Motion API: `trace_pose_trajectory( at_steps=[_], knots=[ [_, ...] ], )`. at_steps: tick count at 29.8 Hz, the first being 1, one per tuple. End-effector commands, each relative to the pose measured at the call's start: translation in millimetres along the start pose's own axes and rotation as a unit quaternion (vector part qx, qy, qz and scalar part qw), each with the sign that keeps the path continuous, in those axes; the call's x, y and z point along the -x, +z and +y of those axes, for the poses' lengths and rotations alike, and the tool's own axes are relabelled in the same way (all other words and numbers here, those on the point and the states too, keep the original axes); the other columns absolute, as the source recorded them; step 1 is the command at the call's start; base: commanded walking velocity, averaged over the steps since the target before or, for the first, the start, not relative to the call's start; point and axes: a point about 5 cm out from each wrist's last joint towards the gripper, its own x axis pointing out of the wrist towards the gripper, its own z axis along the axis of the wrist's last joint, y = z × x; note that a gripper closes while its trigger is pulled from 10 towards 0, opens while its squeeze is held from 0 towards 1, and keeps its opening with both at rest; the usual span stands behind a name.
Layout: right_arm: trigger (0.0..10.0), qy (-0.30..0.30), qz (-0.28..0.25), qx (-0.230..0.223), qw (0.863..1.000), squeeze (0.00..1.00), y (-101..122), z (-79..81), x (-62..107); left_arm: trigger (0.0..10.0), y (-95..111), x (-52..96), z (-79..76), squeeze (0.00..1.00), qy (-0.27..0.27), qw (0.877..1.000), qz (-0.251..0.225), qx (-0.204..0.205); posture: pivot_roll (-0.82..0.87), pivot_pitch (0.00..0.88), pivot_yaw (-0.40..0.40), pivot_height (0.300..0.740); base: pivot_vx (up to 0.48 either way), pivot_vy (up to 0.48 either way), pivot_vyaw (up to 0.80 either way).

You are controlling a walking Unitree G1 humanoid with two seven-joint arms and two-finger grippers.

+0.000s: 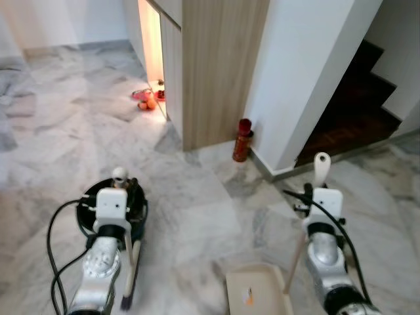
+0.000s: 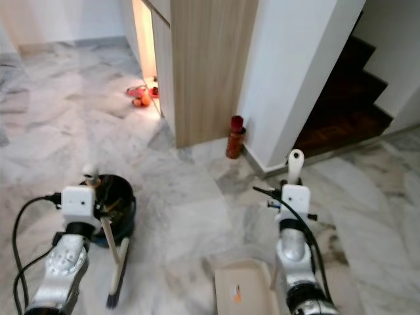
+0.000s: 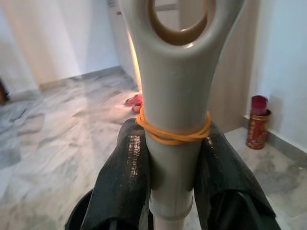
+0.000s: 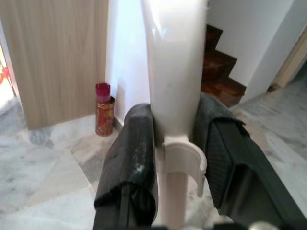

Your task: Sweep floor

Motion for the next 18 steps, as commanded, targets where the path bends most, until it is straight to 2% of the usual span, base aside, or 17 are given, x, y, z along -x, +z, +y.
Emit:
trace_pose_trajectory(
  at_steps=[1, 18],
  knots=[
    [10.0, -0.011, -0.008, 0.004, 1.000, 0.00, 4.1, -8.2, -3.9, 10.0, 8.8, -5.0, -3.0, 0.00, -0.006, 1.000, -0.023, -0.011, 0.08, 0.000, -0.035, 0.740, 0.000, 0.000, -0.80],
    [10.0, -0.009, -0.007, 0.004, 1.000, 0.00, 4.5, -8.2, -4.7, 10.0, 8.4, -6.1, -3.8, 0.00, -0.006, 1.000, -0.023, -0.008, 0.08, 0.000, -0.036, 0.740, 0.000, 0.000, -0.80]
  ],
)
